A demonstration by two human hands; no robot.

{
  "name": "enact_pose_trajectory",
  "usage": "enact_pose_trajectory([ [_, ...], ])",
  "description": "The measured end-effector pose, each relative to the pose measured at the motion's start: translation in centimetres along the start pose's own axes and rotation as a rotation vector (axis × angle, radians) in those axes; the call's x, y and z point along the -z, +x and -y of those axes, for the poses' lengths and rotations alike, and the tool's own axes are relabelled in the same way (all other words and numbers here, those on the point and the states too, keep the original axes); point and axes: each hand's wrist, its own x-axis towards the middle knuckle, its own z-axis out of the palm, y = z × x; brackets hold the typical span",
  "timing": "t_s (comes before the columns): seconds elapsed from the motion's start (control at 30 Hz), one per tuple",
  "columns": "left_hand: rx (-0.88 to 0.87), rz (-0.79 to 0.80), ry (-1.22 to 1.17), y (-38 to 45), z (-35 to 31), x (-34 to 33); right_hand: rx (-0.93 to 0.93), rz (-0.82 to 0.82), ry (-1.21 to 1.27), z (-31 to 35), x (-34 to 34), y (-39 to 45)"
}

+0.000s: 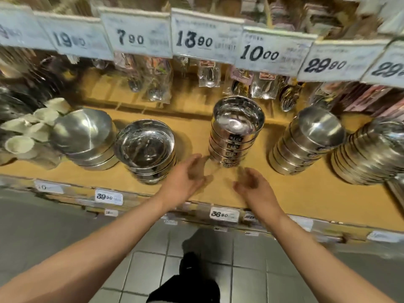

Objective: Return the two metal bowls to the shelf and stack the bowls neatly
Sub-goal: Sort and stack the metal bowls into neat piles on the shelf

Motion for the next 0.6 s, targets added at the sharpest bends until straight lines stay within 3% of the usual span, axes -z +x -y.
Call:
enact_pose_trajectory([
  [0.13,0.079,-0.131,0.007,-5.1,0.6,2.9,0.036,0.067,-0.034,1.4,-0.8,-2.8],
  [0.4,0.176,-0.354,-0.056,-13.4,0.7,9.1,0.073,0.2,0.156,3.0,-2.6,-7.4],
  [0.6,0.239,-0.385,-0.18,-15.5,1.2,12.8,0.113,0.216,0.109,3.6,-3.2,-9.3],
])
